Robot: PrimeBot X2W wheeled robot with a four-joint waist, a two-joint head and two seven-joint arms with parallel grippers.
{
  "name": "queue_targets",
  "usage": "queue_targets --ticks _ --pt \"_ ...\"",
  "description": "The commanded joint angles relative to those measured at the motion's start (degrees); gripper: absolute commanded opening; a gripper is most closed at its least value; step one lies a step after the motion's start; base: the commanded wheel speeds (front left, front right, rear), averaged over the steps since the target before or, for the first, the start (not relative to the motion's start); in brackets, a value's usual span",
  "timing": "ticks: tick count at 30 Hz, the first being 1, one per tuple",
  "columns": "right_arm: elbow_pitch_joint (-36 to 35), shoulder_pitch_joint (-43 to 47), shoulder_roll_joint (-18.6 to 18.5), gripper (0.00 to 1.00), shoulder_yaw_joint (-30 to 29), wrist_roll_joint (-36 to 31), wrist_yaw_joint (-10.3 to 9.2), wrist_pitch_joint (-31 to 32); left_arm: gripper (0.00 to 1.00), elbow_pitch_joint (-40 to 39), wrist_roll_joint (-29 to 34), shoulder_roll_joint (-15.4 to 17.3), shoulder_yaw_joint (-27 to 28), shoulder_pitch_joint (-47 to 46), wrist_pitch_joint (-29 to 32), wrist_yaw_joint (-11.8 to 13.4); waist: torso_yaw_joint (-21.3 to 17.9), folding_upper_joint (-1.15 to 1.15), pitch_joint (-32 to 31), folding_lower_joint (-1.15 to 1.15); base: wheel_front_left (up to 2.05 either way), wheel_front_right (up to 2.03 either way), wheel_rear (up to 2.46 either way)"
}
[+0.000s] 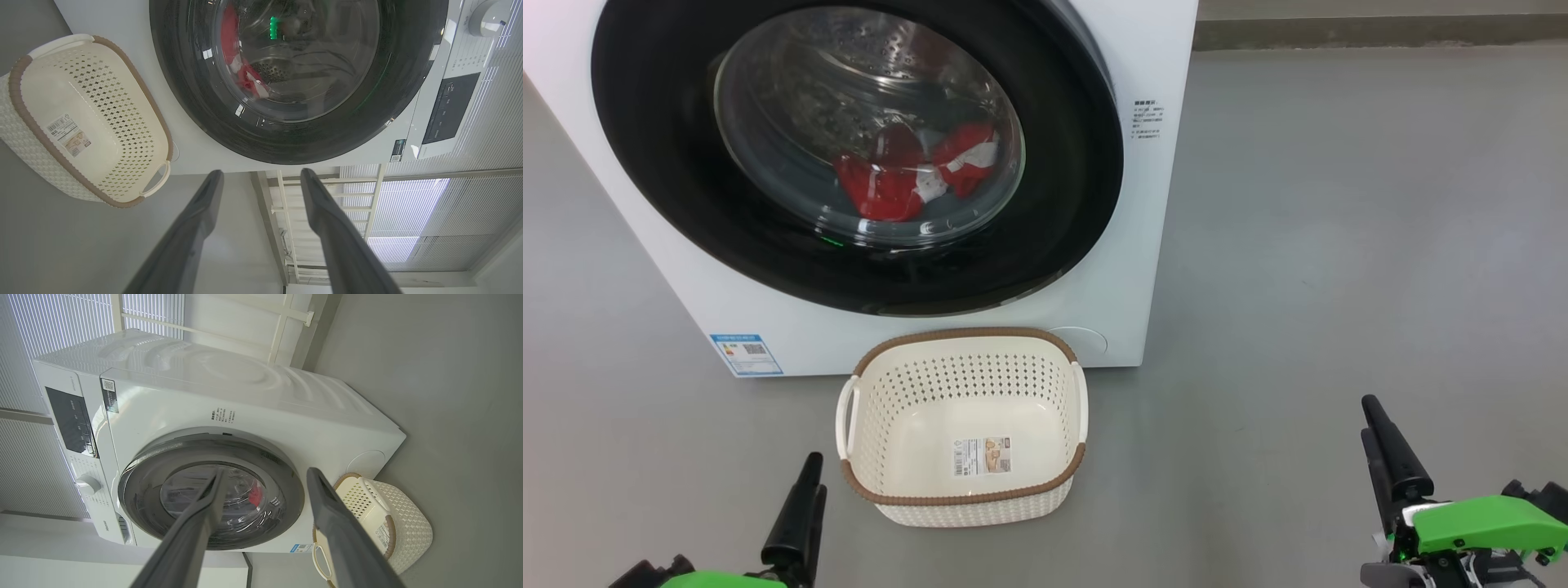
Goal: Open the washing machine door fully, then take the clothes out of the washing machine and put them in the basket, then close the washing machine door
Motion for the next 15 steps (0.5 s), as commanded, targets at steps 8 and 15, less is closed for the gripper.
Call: queue_targets --ticks 8,15 --pt "-1.94 -3.45 -0.83 1.00 0.64 -6.71 -0.01 -1.96 1.00 -0.62 6.35 1.97 -1.65 -4.15 -2.38 0.22 -0.06 0.00 -0.01 -0.01 0.00 0.00 0.00" --pt "-2.17 -4.28 -0.92 1.00 1.39 -14.49 -0.01 -3.31 1.00 -1.33 13.55 2.11 -1.81 -5.02 -3.78 0.99 -0.19 0.00 -0.01 -0.01 0.00 0.00 0.00"
